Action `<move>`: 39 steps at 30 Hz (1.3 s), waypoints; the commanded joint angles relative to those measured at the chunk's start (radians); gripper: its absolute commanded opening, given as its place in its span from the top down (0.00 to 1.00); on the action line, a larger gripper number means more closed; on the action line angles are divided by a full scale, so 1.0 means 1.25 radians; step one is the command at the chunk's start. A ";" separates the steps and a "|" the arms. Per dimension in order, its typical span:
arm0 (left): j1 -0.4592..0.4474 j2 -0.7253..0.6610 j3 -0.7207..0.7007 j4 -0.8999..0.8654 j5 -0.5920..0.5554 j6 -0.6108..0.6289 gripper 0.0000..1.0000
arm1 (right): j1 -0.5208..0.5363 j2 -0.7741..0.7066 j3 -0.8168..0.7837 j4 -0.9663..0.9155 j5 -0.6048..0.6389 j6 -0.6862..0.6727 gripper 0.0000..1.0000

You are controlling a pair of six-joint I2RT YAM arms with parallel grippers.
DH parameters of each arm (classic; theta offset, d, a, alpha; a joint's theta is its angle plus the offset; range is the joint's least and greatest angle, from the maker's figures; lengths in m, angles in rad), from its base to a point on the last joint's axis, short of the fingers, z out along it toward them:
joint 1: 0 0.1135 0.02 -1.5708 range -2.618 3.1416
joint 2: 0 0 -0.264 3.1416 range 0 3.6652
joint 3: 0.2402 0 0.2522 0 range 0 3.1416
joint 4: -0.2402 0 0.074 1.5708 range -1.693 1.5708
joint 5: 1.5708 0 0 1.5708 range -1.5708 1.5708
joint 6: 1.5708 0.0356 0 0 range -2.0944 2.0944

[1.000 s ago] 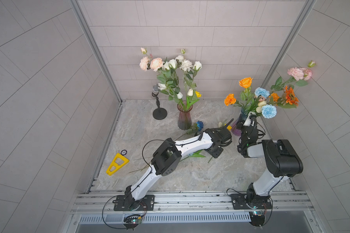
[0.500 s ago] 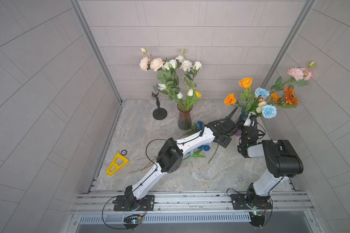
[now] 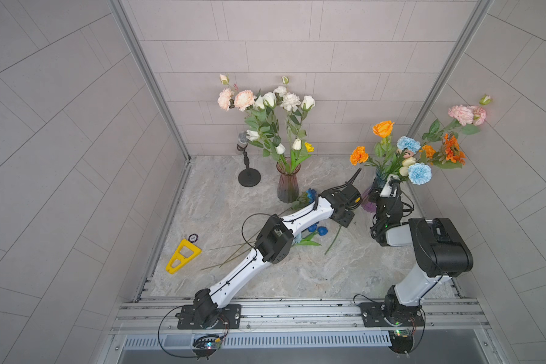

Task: Pick out blue flowers from the vase
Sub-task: Adjust the flower at the center of the board, then pick up the flower at the center of the board.

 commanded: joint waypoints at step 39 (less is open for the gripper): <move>0.076 -0.188 -0.280 0.315 0.065 -0.164 1.00 | -0.012 -0.039 0.003 0.066 -0.015 0.011 0.35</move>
